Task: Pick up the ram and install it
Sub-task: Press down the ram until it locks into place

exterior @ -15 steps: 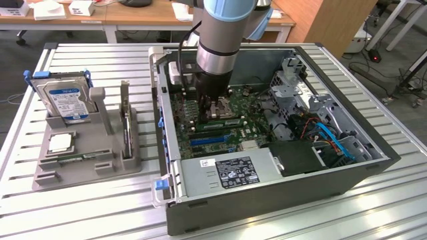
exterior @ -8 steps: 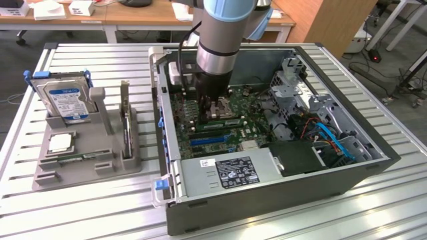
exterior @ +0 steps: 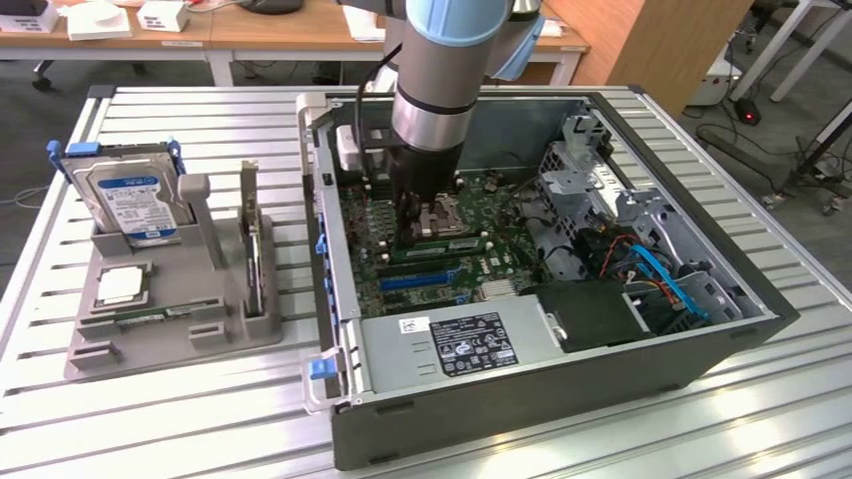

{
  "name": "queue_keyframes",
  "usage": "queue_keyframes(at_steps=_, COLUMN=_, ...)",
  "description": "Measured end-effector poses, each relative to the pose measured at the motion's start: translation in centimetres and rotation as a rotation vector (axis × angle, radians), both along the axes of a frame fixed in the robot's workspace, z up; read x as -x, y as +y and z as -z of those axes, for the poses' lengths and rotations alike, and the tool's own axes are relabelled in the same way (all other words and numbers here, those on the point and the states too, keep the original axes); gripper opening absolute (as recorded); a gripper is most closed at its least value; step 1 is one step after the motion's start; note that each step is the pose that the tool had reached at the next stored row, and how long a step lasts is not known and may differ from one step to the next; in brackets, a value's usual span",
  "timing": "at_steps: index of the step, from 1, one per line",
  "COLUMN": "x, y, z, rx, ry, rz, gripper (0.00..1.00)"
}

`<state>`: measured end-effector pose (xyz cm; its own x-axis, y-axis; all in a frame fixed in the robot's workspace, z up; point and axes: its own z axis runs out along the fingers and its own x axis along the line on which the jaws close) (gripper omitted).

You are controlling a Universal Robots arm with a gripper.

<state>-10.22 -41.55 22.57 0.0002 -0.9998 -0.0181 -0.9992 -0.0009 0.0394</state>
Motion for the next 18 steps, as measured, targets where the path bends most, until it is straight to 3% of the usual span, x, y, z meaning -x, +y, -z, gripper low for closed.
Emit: queue_keyframes(at_steps=18, x=0.00, y=0.00, z=0.19, rx=0.0003, ry=0.0002, rz=0.000, gripper=0.09)
